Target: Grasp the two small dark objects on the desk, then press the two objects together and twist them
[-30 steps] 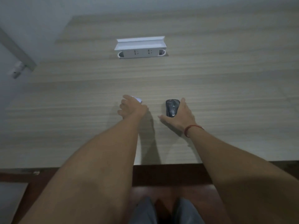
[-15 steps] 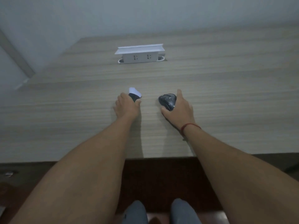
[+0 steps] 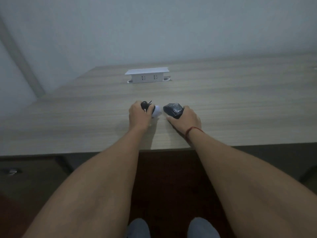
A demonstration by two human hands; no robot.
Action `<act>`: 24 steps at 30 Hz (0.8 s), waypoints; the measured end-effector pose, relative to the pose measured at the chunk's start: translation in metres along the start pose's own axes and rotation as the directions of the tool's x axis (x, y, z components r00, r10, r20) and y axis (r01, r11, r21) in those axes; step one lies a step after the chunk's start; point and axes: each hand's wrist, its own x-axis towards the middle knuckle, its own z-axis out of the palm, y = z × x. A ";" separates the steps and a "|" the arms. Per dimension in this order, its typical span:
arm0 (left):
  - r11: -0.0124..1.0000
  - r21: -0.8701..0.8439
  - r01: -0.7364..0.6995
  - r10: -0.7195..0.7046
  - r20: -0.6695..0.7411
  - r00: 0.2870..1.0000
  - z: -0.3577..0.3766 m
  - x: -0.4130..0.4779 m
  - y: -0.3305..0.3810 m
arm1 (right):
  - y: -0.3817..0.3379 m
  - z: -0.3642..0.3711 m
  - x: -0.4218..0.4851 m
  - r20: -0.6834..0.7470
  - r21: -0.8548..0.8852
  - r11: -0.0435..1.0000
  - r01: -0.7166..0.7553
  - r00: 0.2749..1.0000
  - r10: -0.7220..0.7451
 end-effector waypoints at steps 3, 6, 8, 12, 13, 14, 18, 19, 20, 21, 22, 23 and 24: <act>0.998 -0.057 -0.027 0.024 -0.041 0.999 0.000 0.009 0.012 | -0.003 0.007 0.004 -0.009 0.031 0.999 -0.024 1.000 0.024; 0.996 -0.075 -0.052 0.051 -0.010 0.999 0.006 0.019 0.020 | -0.003 0.009 0.014 -0.018 -0.039 0.999 0.014 1.000 -0.015; 0.993 -0.101 -0.056 0.059 0.027 0.998 0.010 0.019 0.025 | -0.003 0.010 0.017 0.001 -0.055 0.998 0.036 0.999 -0.036; 0.991 -0.126 -0.049 0.057 0.062 0.996 0.019 0.017 0.034 | -0.003 0.013 0.015 0.069 0.025 0.996 0.086 0.994 -0.088; 0.992 -0.120 -0.046 0.056 0.078 0.995 0.022 0.017 0.035 | -0.003 0.014 0.015 0.083 0.039 0.995 0.092 0.992 -0.095; 0.994 -0.103 -0.036 0.046 0.095 0.994 0.024 0.018 0.034 | -0.002 0.013 0.015 0.092 0.051 0.994 0.098 0.990 -0.103; 0.997 0.026 0.074 -0.075 0.052 0.996 0.026 0.019 0.020 | 0.000 0.011 0.017 0.104 0.069 0.989 0.127 0.985 -0.134; 0.995 0.043 0.086 -0.088 0.042 0.995 0.024 0.019 0.017 | 0.001 0.010 0.017 0.107 0.067 0.989 0.130 0.985 -0.137; 0.996 0.034 0.087 -0.088 0.037 0.995 0.023 0.020 0.018 | 0.001 0.011 0.018 0.105 0.064 0.989 0.131 0.985 -0.137; 0.997 0.000 0.077 -0.077 0.032 0.996 0.022 0.022 0.021 | 0.001 0.011 0.018 0.095 0.055 0.989 0.137 0.985 -0.142; 0.997 -0.046 0.061 -0.060 0.025 0.998 0.022 0.024 0.026 | 0.001 0.012 0.018 0.088 0.048 0.989 0.143 0.985 -0.146; 0.996 -0.083 0.043 -0.041 0.024 0.999 0.024 0.024 0.031 | 0.000 0.013 0.019 0.084 0.038 0.988 0.147 0.985 -0.150; 0.995 -0.099 0.030 -0.027 0.032 0.999 0.027 0.022 0.034 | 0.000 0.014 0.019 0.083 0.037 0.988 0.151 0.985 -0.153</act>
